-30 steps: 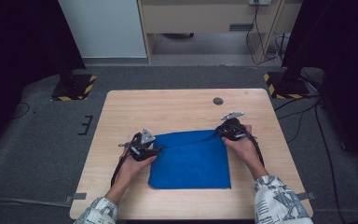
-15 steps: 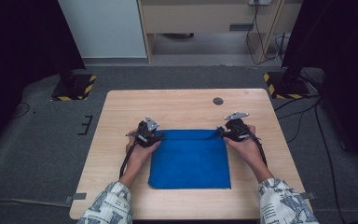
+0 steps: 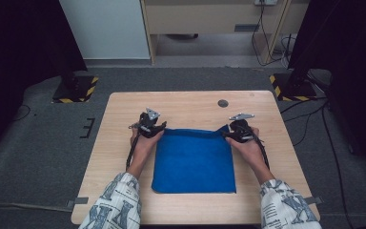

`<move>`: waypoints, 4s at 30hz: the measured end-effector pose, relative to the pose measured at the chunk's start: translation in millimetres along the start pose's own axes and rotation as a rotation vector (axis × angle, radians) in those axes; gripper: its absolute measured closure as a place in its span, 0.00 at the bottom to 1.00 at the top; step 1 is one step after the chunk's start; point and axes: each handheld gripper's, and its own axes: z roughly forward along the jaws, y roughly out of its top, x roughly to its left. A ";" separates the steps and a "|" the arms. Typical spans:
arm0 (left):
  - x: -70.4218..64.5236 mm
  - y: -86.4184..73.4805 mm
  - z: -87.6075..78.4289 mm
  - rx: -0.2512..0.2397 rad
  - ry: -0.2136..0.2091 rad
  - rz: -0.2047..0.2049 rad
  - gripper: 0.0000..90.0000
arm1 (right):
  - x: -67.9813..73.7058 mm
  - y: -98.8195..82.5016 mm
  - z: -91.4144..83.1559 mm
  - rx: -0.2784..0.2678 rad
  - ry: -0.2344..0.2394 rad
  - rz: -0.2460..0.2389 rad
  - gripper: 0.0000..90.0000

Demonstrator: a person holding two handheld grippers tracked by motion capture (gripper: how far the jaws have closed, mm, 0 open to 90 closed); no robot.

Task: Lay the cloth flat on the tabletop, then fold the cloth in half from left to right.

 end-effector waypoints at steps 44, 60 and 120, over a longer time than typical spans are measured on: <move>-0.3 -3.3 -52.0 0.006 -0.179 -0.052 0.14 | 128.4 -8.1 -31.8 -0.005 0.346 -0.231 0.22; 22.4 -12.5 -65.9 0.010 -0.156 -0.051 0.14 | 226.0 -19.8 -33.3 0.005 0.473 -0.342 0.30; 27.5 -19.6 0.3 0.117 -0.202 -0.045 0.31 | 292.3 -56.1 -44.2 0.009 0.514 -0.358 0.97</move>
